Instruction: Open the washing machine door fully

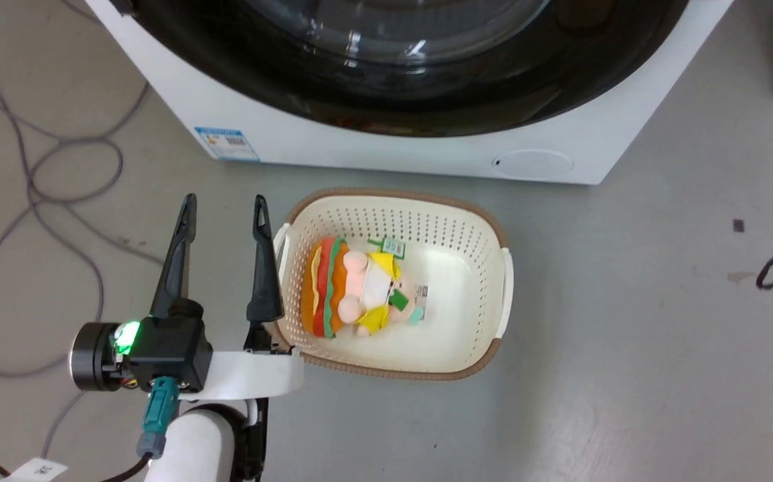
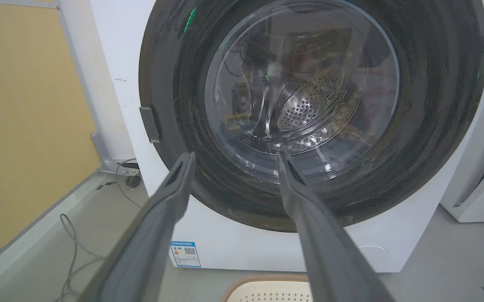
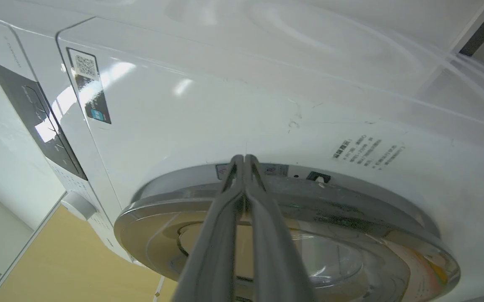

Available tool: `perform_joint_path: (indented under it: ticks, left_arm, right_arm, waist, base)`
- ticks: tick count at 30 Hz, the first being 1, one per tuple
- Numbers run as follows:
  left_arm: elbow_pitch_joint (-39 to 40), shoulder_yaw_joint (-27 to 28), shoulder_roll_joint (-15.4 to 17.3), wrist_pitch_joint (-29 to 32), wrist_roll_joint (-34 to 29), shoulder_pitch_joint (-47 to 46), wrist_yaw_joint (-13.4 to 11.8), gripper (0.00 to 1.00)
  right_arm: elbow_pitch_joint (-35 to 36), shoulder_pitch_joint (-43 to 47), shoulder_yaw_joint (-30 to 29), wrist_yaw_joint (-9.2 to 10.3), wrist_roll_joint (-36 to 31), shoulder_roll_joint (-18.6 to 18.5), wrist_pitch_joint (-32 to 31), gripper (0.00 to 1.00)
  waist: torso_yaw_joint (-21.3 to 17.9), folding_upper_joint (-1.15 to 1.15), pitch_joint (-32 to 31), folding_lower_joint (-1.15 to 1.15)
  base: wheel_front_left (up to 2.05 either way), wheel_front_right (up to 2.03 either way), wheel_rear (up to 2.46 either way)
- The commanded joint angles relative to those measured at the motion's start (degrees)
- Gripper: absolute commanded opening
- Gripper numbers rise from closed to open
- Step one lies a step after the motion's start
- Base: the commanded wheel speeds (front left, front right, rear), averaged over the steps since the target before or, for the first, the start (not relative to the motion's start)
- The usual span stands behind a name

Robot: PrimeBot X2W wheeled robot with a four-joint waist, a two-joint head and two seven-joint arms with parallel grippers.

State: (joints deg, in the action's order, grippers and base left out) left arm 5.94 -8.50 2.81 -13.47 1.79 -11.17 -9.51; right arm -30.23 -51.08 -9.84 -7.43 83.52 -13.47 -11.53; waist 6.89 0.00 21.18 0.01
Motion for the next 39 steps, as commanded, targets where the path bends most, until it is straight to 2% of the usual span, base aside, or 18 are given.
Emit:
perform_joint_path:
  ticks: [1,9,13,23,39]
  left_arm:
    - [0.4,-0.31,0.07,-0.58,0.29,-1.21,-0.53,1.0]
    - [0.75,-2.38,0.07,-1.52,1.05,-3.56,-1.89,1.0]
    - [0.76,-2.89,0.07,-1.52,1.25,-3.89,-2.26,1.0]
    - [0.42,-3.26,0.07,-1.52,1.44,-3.75,-2.77,1.0]
    - [-0.55,-2.47,0.07,-1.52,1.06,-3.48,-1.55,1.0]
  right_arm:
    - [-1.07,-2.11,0.41,-0.05,1.13,-0.64,-0.42,0.0]
    - [-6.4,-9.77,4.63,-0.06,2.06,-1.97,-1.46,0.0]
    - [-7.48,-10.93,7.26,-0.06,0.07,-2.38,-1.88,0.0]
    - [-8.17,-9.56,11.67,-0.06,-0.79,-2.99,-4.05,0.0]
    - [-5.61,-6.18,15.51,-0.06,2.04,-3.08,-8.2,0.0]
  waist:
    - [0.59,0.0,0.9,-0.01]
    - [2.34,0.0,4.03,-0.01]
    - [2.99,0.0,4.52,-0.01]
    - [3.33,0.0,4.3,-0.01]
    - [1.56,0.0,2.53,-0.01]
  base:
    - [0.0,0.0,0.0]
    - [0.0,0.0,0.0]
    - [0.0,0.0,0.0]
    - [0.0,0.0,0.0]
    - [0.0,0.0,0.0]
